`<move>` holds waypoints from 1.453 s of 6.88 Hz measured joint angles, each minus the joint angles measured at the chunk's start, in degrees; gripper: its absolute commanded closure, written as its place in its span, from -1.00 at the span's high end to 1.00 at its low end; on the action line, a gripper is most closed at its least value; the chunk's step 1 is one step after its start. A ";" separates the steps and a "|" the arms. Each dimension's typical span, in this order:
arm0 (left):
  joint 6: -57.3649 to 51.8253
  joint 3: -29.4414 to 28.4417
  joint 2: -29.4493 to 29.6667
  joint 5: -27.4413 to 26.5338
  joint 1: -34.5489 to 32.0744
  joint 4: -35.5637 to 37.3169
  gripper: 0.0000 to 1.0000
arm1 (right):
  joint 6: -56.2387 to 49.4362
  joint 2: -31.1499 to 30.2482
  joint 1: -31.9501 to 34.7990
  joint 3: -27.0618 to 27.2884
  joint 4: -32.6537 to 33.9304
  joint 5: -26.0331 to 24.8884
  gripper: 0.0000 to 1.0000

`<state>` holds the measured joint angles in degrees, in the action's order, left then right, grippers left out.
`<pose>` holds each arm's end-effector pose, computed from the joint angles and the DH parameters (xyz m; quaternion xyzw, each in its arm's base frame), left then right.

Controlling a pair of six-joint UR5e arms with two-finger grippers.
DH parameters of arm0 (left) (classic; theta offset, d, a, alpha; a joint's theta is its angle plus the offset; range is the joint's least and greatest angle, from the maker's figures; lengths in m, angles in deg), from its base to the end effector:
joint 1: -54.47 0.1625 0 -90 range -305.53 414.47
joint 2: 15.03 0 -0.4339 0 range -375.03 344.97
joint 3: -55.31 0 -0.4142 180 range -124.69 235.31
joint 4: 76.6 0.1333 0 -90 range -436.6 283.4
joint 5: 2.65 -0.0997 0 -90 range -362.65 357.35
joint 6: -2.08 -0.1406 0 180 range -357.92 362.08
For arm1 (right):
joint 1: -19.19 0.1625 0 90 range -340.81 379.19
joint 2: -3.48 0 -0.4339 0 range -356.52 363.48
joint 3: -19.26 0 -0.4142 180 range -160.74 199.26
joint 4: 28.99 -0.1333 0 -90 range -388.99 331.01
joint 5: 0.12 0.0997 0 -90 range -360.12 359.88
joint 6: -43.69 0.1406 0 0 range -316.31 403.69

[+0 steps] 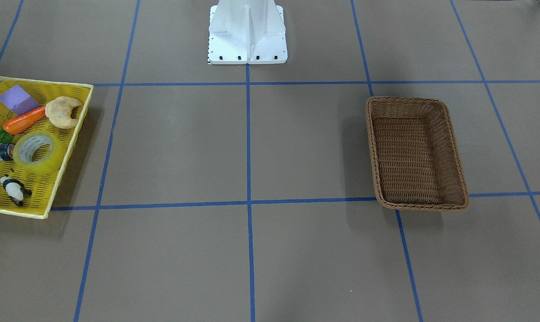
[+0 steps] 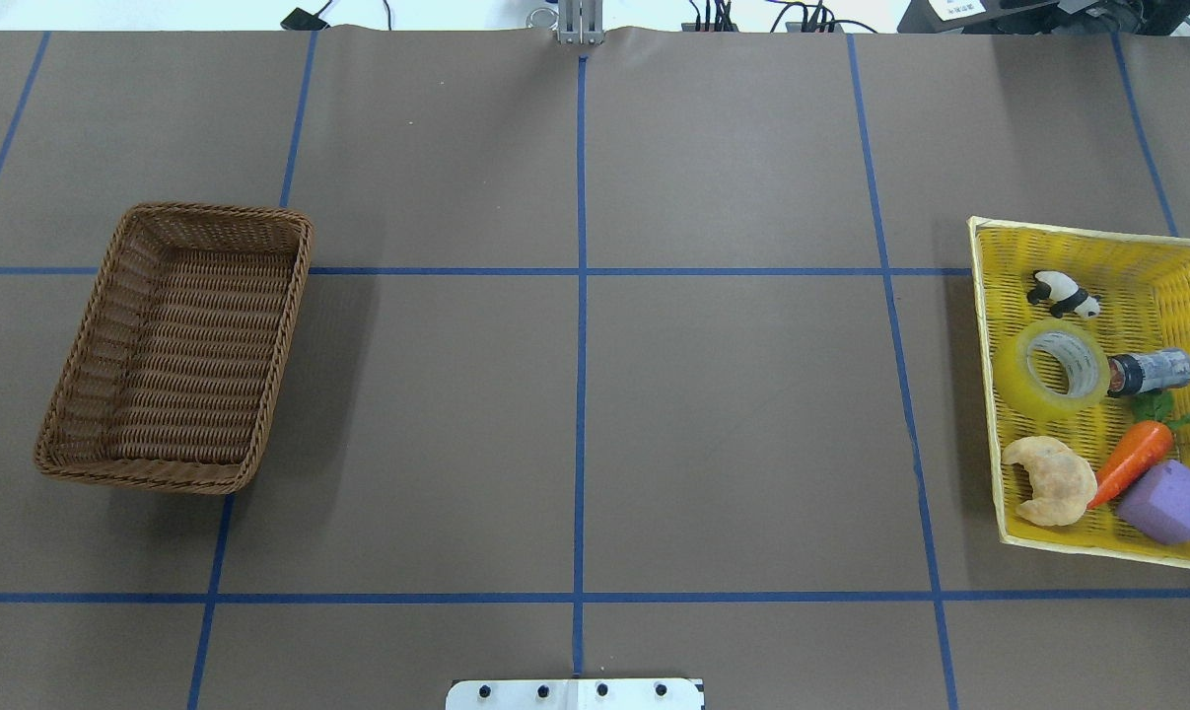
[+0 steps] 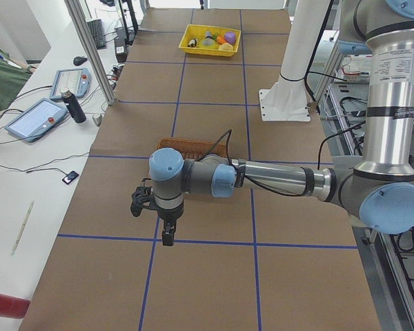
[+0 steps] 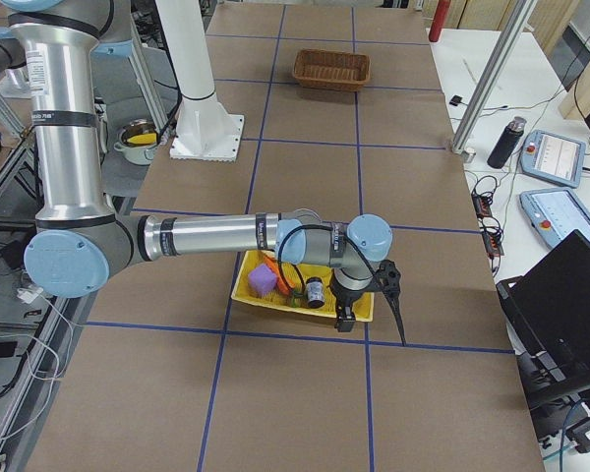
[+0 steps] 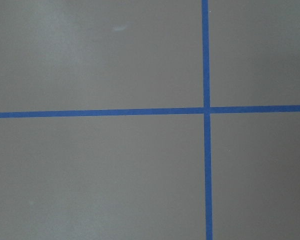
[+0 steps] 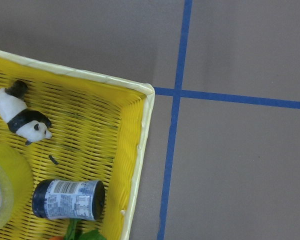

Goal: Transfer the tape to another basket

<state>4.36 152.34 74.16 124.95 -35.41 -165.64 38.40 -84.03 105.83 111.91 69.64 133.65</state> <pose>-0.0464 -0.5152 0.6533 0.0367 0.3228 -0.0030 0.9458 0.0052 -0.5259 0.6663 -0.0220 -0.3730 -0.0586 0.9257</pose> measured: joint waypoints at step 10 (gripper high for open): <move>0.09 0.07 -1.51 0.14 0.23 -0.65 0.96 | -0.19 0.45 -0.10 1.19 -2.85 -0.90 1.00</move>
<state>4.45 152.41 72.66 125.09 -35.19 -166.29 38.21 -83.58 105.72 113.10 66.79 132.75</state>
